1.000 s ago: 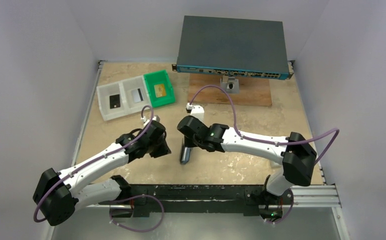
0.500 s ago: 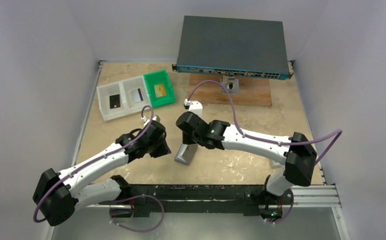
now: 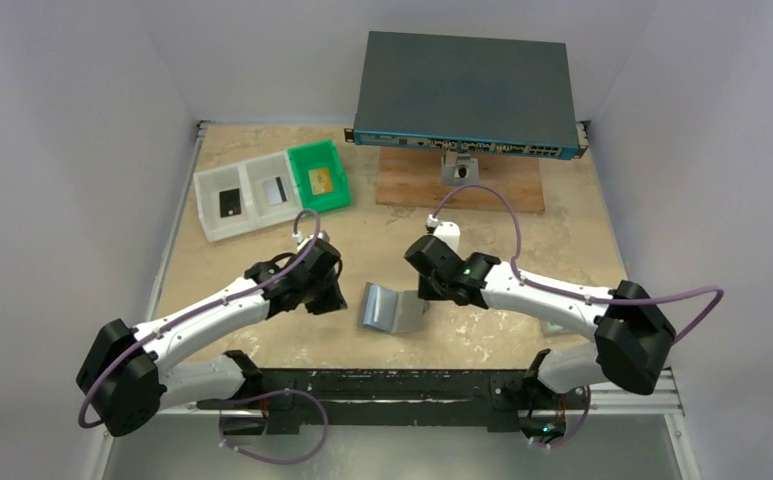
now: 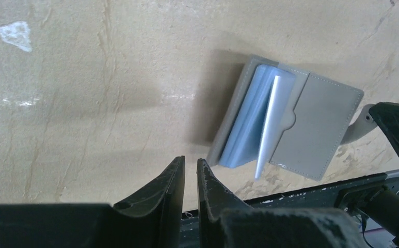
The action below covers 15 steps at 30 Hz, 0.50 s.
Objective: Take the credit cards out of the card holder
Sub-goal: Open the card holder at the center of the board.
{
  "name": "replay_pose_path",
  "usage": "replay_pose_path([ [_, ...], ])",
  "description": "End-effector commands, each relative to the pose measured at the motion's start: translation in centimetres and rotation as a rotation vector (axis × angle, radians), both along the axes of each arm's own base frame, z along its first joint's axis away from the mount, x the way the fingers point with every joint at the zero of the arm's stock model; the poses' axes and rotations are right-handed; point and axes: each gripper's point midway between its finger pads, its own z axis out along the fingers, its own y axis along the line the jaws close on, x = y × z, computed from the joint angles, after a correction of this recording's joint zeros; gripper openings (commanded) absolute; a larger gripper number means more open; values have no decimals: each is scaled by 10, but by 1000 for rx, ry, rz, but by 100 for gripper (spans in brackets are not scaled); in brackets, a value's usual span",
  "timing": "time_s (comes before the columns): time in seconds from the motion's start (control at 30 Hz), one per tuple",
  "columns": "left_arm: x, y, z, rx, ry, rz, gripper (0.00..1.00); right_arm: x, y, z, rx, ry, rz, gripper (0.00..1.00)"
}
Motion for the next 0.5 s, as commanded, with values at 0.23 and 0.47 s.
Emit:
replay_pose_path([
  [0.23, 13, -54, 16, -29, -23, -124, 11, -2, -18, -50, 5, 81, -50, 0],
  [0.47, 16, -50, 36, -26, -72, -115, 12, 13, -8, -46, -15, 60, -41, 0],
])
